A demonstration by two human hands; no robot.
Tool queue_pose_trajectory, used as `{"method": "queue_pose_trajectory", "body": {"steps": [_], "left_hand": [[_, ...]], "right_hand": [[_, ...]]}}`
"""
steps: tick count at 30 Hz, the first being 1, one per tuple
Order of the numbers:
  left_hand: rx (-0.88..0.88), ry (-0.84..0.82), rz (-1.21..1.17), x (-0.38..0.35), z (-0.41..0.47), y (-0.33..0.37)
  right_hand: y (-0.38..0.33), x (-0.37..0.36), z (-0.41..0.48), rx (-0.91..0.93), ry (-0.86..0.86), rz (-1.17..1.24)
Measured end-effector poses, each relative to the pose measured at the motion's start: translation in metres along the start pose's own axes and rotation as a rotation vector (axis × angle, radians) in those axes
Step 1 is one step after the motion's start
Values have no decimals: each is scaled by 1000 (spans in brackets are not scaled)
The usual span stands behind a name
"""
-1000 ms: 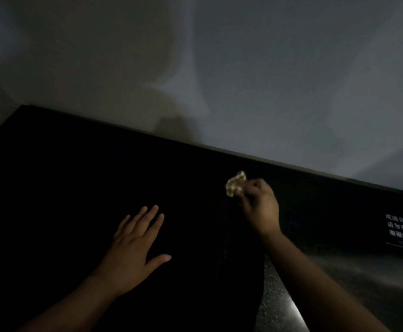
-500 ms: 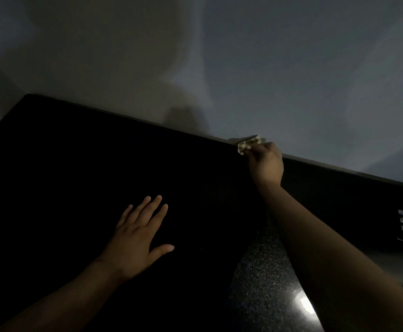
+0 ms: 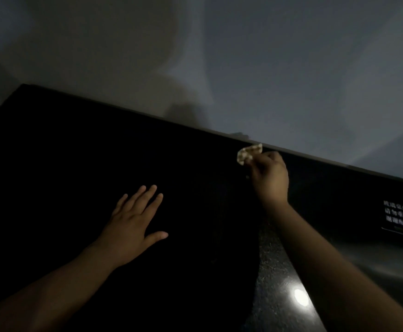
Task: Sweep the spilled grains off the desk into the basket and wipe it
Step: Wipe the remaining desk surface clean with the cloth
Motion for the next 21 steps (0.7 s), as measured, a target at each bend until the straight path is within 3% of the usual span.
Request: {"method": "queue_pose_trajectory", "body": {"steps": [3,8,13,18,21], "left_hand": [[17,-28,7,0,0,2],[10,-40,7,4,-2,6],[26,-48,28,4,-2,8],[6,-53,52,3,-3,7],[16,-65,14,5,-4,8]], "right_hand": [[12,-21,14,-75,-2,-69],[-27,-42,-80,176,-203,12],[-46,-42,-161,237,-421,107],[-21,-14,-93,78,-121,75],[-7,-31,-68,-22,-130,36]]}}
Point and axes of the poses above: each hand's wrist, its own z-axis towards the middle knuckle, its own x-axis out of the back of the hand, y = z × x, the point moved 8 cm from there along z, towards the middle knuckle, and after that the axes turned 4 degrees about -y, right-handed, at the moved point
